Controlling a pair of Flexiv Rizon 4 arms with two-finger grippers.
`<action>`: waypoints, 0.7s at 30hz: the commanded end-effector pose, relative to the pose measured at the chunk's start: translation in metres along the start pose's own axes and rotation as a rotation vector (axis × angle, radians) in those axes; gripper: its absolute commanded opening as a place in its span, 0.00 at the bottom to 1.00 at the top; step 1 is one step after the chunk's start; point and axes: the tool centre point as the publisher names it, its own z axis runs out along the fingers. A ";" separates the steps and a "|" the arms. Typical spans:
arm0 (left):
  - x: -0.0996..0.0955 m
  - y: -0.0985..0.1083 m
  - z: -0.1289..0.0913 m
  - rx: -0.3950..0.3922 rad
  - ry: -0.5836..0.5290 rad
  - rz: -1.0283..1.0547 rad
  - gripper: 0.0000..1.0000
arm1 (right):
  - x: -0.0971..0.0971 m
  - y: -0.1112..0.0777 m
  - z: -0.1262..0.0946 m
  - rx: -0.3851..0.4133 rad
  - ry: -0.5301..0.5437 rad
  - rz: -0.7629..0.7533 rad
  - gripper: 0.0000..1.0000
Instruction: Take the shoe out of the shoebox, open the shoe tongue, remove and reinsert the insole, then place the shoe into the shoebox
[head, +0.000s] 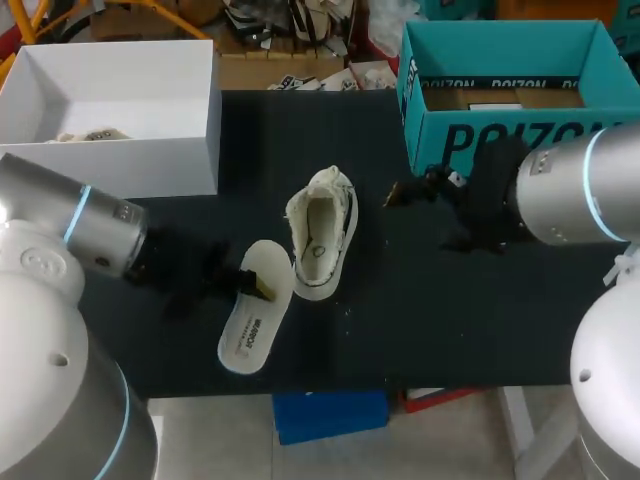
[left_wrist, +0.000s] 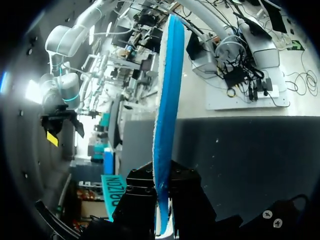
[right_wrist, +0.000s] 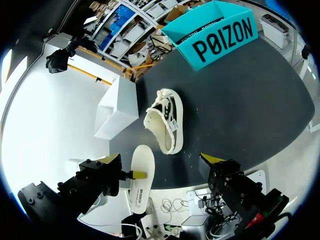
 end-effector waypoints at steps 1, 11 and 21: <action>-0.004 0.024 0.012 0.101 0.071 -0.001 0.00 | 0.001 -0.002 0.002 -0.007 -0.004 0.001 1.00; -0.004 0.038 0.033 0.172 0.075 -0.058 0.00 | 0.001 -0.002 0.002 -0.007 -0.004 0.001 1.00; -0.015 0.043 0.049 0.204 0.061 -0.055 0.00 | 0.001 -0.002 0.002 -0.007 -0.004 0.001 1.00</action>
